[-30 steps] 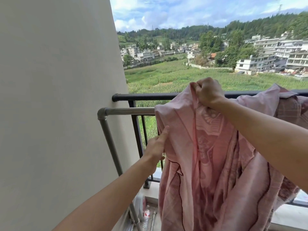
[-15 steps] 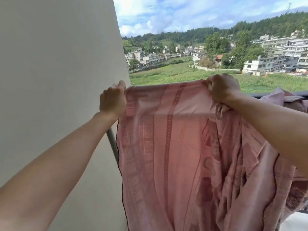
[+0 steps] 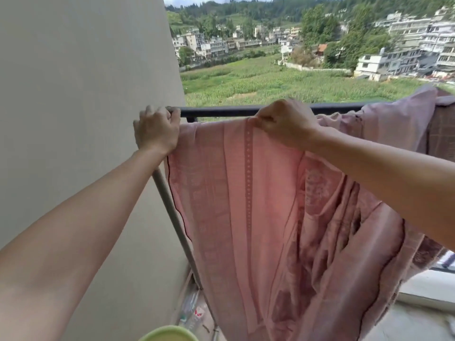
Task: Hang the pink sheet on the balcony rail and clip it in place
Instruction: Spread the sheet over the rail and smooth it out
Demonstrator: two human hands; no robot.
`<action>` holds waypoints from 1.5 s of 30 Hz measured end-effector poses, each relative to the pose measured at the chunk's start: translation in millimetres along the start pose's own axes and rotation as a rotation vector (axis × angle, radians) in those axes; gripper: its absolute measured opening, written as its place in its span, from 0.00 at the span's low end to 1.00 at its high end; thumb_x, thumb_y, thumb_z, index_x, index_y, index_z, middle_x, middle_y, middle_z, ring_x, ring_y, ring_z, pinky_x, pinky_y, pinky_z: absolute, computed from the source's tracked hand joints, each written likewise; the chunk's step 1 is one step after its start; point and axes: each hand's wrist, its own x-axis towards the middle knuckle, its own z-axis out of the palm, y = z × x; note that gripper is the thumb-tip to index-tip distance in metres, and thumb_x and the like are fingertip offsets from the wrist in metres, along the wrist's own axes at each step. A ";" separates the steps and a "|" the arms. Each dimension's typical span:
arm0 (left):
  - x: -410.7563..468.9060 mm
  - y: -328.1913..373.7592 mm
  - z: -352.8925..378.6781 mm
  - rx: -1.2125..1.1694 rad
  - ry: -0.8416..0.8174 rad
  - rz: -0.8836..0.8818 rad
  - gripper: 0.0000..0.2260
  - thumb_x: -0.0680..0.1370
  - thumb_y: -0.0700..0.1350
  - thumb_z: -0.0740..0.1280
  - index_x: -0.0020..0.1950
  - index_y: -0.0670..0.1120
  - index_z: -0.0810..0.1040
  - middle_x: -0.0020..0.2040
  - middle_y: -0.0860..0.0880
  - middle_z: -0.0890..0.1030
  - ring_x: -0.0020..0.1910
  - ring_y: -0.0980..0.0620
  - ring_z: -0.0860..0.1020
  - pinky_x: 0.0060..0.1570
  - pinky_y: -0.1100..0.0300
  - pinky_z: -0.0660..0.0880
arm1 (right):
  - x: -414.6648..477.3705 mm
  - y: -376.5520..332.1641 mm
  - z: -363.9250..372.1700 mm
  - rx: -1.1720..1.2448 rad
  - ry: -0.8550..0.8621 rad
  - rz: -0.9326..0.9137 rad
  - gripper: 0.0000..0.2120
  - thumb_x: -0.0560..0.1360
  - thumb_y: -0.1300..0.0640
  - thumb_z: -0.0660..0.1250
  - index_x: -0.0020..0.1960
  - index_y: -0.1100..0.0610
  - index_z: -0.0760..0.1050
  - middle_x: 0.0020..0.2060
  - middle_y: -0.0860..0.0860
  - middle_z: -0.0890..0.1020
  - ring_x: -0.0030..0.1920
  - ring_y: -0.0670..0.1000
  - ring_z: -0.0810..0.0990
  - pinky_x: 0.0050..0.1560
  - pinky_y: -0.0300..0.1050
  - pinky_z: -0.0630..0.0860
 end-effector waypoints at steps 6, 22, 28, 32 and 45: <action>-87.4 -8.5 26.4 -0.336 0.111 -0.171 0.34 0.74 0.63 0.65 0.72 0.42 0.66 0.74 0.45 0.64 0.70 0.45 0.65 0.63 0.48 0.68 | 39.4 14.1 -7.8 0.194 0.257 0.326 0.16 0.78 0.47 0.65 0.41 0.59 0.81 0.27 0.47 0.73 0.27 0.45 0.67 0.27 0.38 0.64; 30.6 -16.4 -44.0 -0.459 0.107 -0.362 0.11 0.68 0.45 0.62 0.28 0.42 0.68 0.28 0.46 0.70 0.33 0.37 0.73 0.37 0.53 0.74 | 9.5 34.3 -30.3 0.005 0.154 0.428 0.18 0.76 0.40 0.65 0.60 0.48 0.76 0.51 0.49 0.82 0.42 0.50 0.80 0.40 0.44 0.76; 19.8 -21.5 -8.2 -0.364 -0.009 -0.418 0.12 0.72 0.49 0.64 0.51 0.43 0.77 0.56 0.41 0.80 0.57 0.40 0.78 0.56 0.51 0.74 | -30.1 48.5 -30.5 -0.285 -0.222 0.311 0.35 0.75 0.27 0.44 0.51 0.52 0.78 0.40 0.52 0.81 0.43 0.55 0.80 0.38 0.45 0.70; 11.4 91.1 11.5 -0.176 0.028 0.001 0.16 0.75 0.46 0.62 0.62 0.45 0.73 0.63 0.39 0.73 0.63 0.37 0.70 0.62 0.44 0.68 | -39.0 115.3 -68.2 -0.151 -0.140 0.356 0.26 0.79 0.35 0.54 0.56 0.52 0.79 0.51 0.52 0.83 0.50 0.55 0.79 0.47 0.48 0.74; -67.9 274.9 76.1 -0.043 -0.169 0.544 0.24 0.81 0.62 0.48 0.57 0.47 0.75 0.55 0.41 0.77 0.56 0.41 0.73 0.60 0.44 0.61 | -133.4 198.1 -139.4 -0.301 0.178 0.797 0.23 0.71 0.35 0.68 0.61 0.46 0.78 0.56 0.57 0.79 0.55 0.58 0.77 0.58 0.54 0.72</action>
